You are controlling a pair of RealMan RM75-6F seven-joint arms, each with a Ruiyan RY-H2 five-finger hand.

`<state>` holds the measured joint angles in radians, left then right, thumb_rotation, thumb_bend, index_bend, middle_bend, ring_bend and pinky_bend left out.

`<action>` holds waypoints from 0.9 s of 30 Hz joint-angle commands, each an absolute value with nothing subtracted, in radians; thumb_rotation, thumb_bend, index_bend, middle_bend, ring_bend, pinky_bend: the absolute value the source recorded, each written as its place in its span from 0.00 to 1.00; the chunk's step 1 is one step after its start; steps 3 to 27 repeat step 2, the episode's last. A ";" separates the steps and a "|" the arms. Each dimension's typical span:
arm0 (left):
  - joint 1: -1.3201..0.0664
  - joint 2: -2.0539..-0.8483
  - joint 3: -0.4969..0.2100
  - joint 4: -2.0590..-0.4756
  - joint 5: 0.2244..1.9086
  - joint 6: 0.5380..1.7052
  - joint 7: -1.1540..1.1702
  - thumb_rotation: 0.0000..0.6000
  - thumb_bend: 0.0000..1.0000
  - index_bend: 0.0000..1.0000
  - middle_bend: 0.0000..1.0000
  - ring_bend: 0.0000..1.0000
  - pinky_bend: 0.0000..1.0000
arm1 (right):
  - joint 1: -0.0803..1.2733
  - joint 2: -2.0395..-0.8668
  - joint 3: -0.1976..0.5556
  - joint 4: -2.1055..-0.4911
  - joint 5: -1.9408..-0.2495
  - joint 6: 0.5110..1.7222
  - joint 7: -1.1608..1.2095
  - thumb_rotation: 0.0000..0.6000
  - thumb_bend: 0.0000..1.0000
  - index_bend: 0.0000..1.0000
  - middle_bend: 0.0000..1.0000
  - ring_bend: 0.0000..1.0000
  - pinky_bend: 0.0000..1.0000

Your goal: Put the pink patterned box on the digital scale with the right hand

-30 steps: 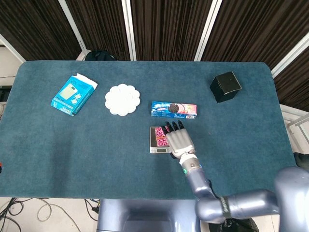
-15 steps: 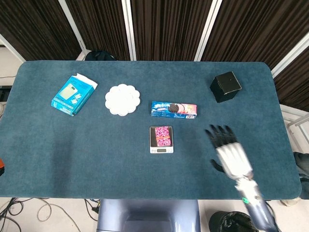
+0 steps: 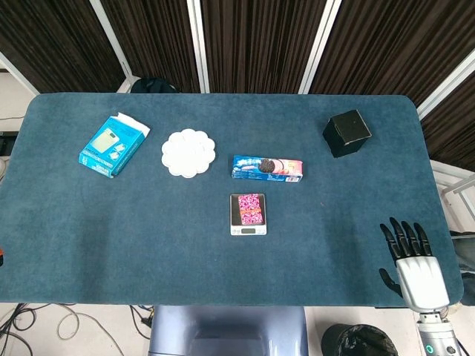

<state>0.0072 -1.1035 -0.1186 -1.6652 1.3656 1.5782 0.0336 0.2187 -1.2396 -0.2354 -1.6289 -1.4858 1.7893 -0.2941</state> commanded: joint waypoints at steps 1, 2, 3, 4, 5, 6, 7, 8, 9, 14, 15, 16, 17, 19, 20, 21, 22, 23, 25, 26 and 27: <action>0.008 -1.103 -0.116 -1.666 1.368 1.578 0.039 1.00 0.66 0.08 0.00 0.00 0.00 | 0.192 -1.234 -0.203 -1.633 -1.488 1.789 -0.289 1.00 0.32 0.00 0.00 0.00 0.00; 0.009 -1.102 -0.115 -1.667 1.369 1.579 0.038 1.00 0.66 0.08 0.00 0.00 0.00 | 0.187 -1.234 -0.196 -1.635 -1.490 1.788 -0.284 1.00 0.32 0.00 0.00 0.00 0.00; 0.009 -1.102 -0.115 -1.667 1.369 1.579 0.038 1.00 0.66 0.08 0.00 0.00 0.00 | 0.187 -1.234 -0.196 -1.635 -1.490 1.788 -0.284 1.00 0.32 0.00 0.00 0.00 0.00; 0.009 -1.102 -0.115 -1.667 1.369 1.579 0.038 1.00 0.66 0.08 0.00 0.00 0.00 | 0.187 -1.234 -0.196 -1.635 -1.490 1.788 -0.284 1.00 0.32 0.00 0.00 0.00 0.00; 0.009 -1.102 -0.115 -1.667 1.369 1.579 0.038 1.00 0.66 0.08 0.00 0.00 0.00 | 0.187 -1.234 -0.196 -1.635 -1.490 1.788 -0.284 1.00 0.32 0.00 0.00 0.00 0.00; 0.009 -1.102 -0.115 -1.667 1.369 1.579 0.038 1.00 0.66 0.08 0.00 0.00 0.00 | 0.187 -1.234 -0.196 -1.635 -1.490 1.788 -0.284 1.00 0.32 0.00 0.00 0.00 0.00; 0.009 -1.102 -0.115 -1.667 1.369 1.579 0.038 1.00 0.66 0.08 0.00 0.00 0.00 | 0.187 -1.234 -0.196 -1.635 -1.490 1.788 -0.284 1.00 0.32 0.00 0.00 0.00 0.00; 0.009 -1.102 -0.115 -1.667 1.369 1.579 0.038 1.00 0.66 0.08 0.00 0.00 0.00 | 0.187 -1.234 -0.196 -1.635 -1.490 1.788 -0.284 1.00 0.32 0.00 0.00 0.00 0.00; 0.009 -1.102 -0.115 -1.667 1.369 1.579 0.038 1.00 0.66 0.08 0.00 0.00 0.00 | 0.187 -1.234 -0.196 -1.635 -1.490 1.788 -0.284 1.00 0.32 0.00 0.00 0.00 0.00; 0.009 -1.102 -0.115 -1.667 1.369 1.579 0.038 1.00 0.66 0.08 0.00 0.00 0.00 | 0.187 -1.234 -0.196 -1.635 -1.490 1.788 -0.284 1.00 0.32 0.00 0.00 0.00 0.00; 0.009 -1.102 -0.115 -1.667 1.369 1.579 0.038 1.00 0.66 0.08 0.00 0.00 0.00 | 0.187 -1.234 -0.196 -1.635 -1.490 1.788 -0.284 1.00 0.32 0.00 0.00 0.00 0.00; 0.009 -1.102 -0.115 -1.667 1.369 1.579 0.038 1.00 0.66 0.08 0.00 0.00 0.00 | 0.187 -1.234 -0.196 -1.635 -1.490 1.788 -0.284 1.00 0.32 0.00 0.00 0.00 0.00; 0.009 -1.102 -0.115 -1.667 1.369 1.579 0.038 1.00 0.66 0.08 0.00 0.00 0.00 | 0.187 -1.234 -0.196 -1.635 -1.490 1.788 -0.284 1.00 0.32 0.00 0.00 0.00 0.00; 0.009 -1.102 -0.115 -1.667 1.369 1.579 0.038 1.00 0.66 0.08 0.00 0.00 0.00 | 0.187 -1.234 -0.196 -1.635 -1.490 1.788 -0.284 1.00 0.32 0.00 0.00 0.00 0.00; 0.009 -1.102 -0.115 -1.667 1.369 1.579 0.038 1.00 0.66 0.08 0.00 0.00 0.00 | 0.187 -1.234 -0.196 -1.635 -1.490 1.788 -0.284 1.00 0.32 0.00 0.00 0.00 0.00; 0.009 -1.102 -0.115 -1.667 1.369 1.579 0.038 1.00 0.66 0.08 0.00 0.00 0.00 | 0.187 -1.234 -0.196 -1.635 -1.490 1.788 -0.284 1.00 0.32 0.00 0.00 0.00 0.00; 0.009 -1.102 -0.115 -1.667 1.369 1.579 0.038 1.00 0.66 0.08 0.00 0.00 0.00 | 0.187 -1.234 -0.196 -1.635 -1.490 1.788 -0.284 1.00 0.32 0.00 0.00 0.00 0.00; 0.009 -1.102 -0.115 -1.667 1.369 1.579 0.038 1.00 0.66 0.08 0.00 0.00 0.00 | 0.187 -1.234 -0.196 -1.635 -1.490 1.788 -0.284 1.00 0.32 0.00 0.00 0.00 0.00; 0.009 -1.102 -0.115 -1.667 1.369 1.579 0.038 1.00 0.66 0.08 0.00 0.00 0.00 | 0.187 -1.234 -0.196 -1.635 -1.490 1.788 -0.284 1.00 0.32 0.00 0.00 0.00 0.00; 0.009 -1.102 -0.115 -1.667 1.369 1.579 0.038 1.00 0.66 0.08 0.00 0.00 0.00 | 0.187 -1.234 -0.196 -1.635 -1.490 1.788 -0.284 1.00 0.32 0.00 0.00 0.00 0.00; 0.009 -1.102 -0.115 -1.667 1.369 1.579 0.038 1.00 0.66 0.08 0.00 0.00 0.00 | 0.187 -1.234 -0.196 -1.635 -1.490 1.788 -0.284 1.00 0.32 0.00 0.00 0.00 0.00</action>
